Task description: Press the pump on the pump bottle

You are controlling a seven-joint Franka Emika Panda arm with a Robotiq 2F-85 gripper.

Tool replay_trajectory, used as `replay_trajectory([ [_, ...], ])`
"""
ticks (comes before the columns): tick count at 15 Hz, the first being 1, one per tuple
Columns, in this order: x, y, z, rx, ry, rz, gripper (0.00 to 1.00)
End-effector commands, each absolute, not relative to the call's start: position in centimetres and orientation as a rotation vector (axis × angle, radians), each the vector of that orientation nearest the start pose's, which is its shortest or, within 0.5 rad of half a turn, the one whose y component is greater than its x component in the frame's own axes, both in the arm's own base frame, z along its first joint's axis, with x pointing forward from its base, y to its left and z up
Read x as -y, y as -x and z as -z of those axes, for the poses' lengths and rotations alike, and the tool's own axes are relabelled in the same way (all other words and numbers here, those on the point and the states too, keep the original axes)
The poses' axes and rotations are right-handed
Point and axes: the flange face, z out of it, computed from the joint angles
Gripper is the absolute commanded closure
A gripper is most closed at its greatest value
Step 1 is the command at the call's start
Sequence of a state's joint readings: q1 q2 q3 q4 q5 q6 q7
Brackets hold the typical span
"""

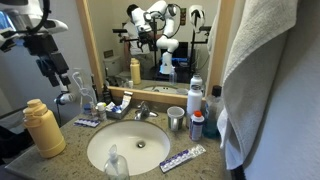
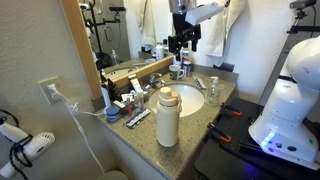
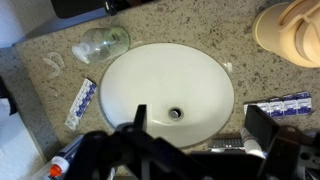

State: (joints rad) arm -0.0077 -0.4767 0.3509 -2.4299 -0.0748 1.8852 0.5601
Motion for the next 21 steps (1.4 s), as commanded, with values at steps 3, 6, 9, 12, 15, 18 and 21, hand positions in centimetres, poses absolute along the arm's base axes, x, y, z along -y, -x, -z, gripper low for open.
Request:
replay_trajectory([
  [3,-13.6,-37.6,-46.2,-0.389,3.357,0.024,0.00],
  [6,-12.2,-37.3,-46.2,-0.434,3.312,0.042,0.00],
  [9,-9.5,-37.0,-45.1,-0.549,3.247,0.042,0.00],
  [12,-6.2,-36.0,-43.5,-0.658,3.182,0.035,0.00],
  [15,-3.6,-35.0,-42.3,-0.749,3.138,0.043,0.00],
  [18,-1.1,-34.0,-41.7,-0.835,3.115,0.045,0.00],
  [21,0.9,-32.8,-41.3,-0.932,3.078,0.044,0.00],
])
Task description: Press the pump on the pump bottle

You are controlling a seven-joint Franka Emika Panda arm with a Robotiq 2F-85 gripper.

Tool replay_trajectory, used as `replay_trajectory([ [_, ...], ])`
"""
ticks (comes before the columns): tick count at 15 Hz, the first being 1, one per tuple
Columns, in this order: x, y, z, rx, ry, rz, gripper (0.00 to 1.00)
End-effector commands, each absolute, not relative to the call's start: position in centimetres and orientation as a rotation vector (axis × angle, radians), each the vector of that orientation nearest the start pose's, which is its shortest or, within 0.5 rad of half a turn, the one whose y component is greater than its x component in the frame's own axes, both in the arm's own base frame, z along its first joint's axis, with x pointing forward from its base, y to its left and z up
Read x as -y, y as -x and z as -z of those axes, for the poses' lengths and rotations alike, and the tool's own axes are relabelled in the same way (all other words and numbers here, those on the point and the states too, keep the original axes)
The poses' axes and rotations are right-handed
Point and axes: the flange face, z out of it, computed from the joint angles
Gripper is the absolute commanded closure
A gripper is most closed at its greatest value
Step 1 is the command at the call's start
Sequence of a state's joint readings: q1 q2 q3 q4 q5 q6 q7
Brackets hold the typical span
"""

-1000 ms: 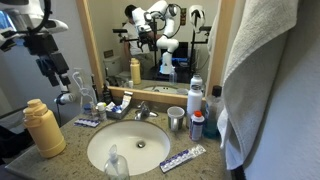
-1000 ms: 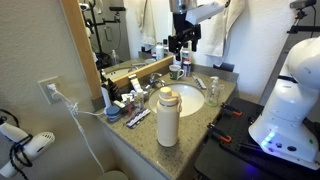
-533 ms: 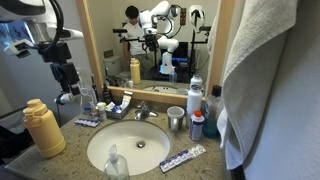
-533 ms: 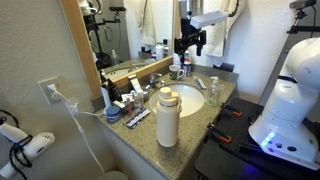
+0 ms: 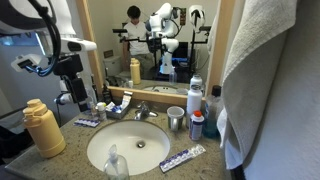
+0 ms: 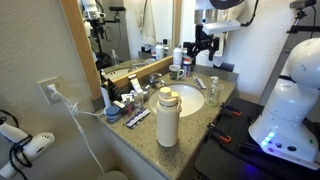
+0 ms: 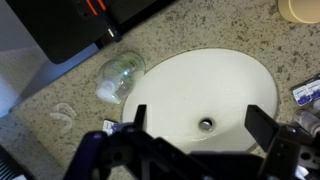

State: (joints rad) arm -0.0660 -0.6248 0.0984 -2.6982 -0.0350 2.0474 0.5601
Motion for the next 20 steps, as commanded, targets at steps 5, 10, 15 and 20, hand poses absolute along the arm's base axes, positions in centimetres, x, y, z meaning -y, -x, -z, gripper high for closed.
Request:
replay_trajectory([
  [5,4.5,-32.0,-41.0,-1.133,2.986,0.060,0.00],
  [10,7.5,-32.4,-41.2,-1.255,2.903,0.094,0.00],
  [15,9.4,-32.4,-40.9,-1.345,2.867,0.083,0.00],
  [20,10.3,-32.4,-39.9,-1.431,2.827,0.045,0.00],
])
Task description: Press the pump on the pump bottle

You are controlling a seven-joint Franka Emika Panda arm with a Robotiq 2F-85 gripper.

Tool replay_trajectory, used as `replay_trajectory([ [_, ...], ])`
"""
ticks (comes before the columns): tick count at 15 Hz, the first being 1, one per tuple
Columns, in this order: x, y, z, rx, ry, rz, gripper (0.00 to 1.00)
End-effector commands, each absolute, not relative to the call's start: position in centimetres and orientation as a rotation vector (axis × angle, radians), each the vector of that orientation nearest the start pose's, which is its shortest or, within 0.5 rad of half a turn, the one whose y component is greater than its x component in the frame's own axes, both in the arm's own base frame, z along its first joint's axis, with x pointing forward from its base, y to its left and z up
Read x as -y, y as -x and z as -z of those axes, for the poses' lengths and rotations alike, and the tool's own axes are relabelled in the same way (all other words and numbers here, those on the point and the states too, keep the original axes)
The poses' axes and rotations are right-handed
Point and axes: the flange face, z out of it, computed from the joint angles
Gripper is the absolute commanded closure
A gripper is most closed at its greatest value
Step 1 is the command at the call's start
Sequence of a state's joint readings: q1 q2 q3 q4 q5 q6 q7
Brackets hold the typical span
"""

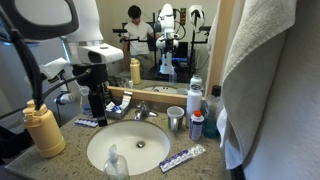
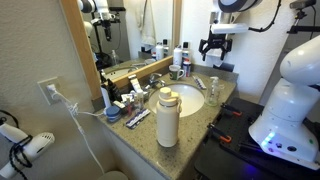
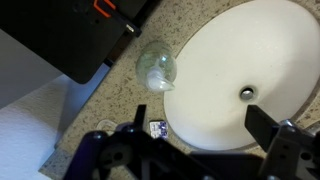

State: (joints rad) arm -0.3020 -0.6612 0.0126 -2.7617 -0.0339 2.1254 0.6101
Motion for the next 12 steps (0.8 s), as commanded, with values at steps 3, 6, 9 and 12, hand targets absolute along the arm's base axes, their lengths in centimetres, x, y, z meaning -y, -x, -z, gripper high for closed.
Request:
replay_trajectory([
  [3,10.8,-32.5,-38.9,-1.471,2.793,0.027,0.00],
  [6,11.2,-32.9,-38.0,-1.480,2.783,0.013,0.00],
  [9,11.7,-33.3,-37.0,-1.485,2.777,0.001,0.28],
  [12,11.8,-33.6,-36.2,-1.491,2.777,-0.016,0.51],
])
